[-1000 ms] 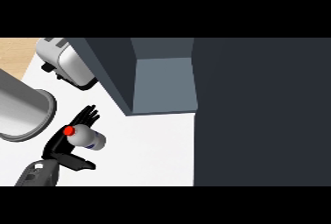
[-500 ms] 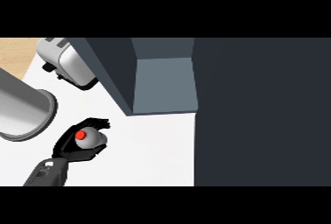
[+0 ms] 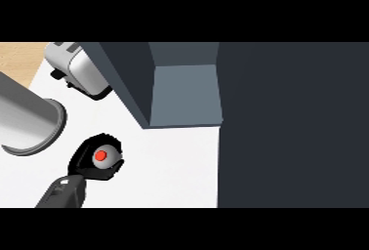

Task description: Pick up the bottled water, place it into the cabinet and close the cabinet

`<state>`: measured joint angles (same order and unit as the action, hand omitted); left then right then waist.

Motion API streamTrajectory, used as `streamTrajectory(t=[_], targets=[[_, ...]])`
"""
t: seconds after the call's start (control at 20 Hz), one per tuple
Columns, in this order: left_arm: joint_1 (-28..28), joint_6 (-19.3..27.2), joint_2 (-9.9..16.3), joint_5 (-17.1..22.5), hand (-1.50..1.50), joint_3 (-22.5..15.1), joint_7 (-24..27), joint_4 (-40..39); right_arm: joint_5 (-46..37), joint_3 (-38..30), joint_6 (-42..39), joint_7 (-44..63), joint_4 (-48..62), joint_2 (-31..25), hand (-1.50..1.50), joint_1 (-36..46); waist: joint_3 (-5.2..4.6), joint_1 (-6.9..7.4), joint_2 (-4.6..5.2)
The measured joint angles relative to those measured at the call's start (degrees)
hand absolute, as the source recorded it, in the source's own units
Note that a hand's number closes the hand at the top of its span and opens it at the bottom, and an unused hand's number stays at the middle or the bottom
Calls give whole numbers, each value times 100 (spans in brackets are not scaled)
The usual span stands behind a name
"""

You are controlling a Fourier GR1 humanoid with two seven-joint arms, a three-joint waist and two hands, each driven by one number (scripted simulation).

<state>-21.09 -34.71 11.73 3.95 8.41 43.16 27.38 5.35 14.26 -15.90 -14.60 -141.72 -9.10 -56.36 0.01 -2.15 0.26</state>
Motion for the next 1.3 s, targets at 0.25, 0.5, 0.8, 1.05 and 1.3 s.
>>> streamTrajectory(t=[0.25,0.5,0.8,1.05,1.3], targets=[[340,1185,-542,436,150,520,603,207,-43,16,20,-111,34,44,-150,-97,38,114,-70],[514,1847,-799,622,150,466,946,451,-81,13,14,-180,46,59,-150,-183,60,138,-89],[579,2098,-854,1149,150,-83,846,669,-50,-114,-103,-279,27,-6,-150,-309,62,135,-90],[637,2486,-1056,1781,150,-943,404,1092,-41,3,-60,-121,5,46,-150,-246,22,151,-67],[550,3407,-1138,2444,150,-1948,-267,1960,-48,51,-24,-46,7,89,-150,-188,6,149,-60]])
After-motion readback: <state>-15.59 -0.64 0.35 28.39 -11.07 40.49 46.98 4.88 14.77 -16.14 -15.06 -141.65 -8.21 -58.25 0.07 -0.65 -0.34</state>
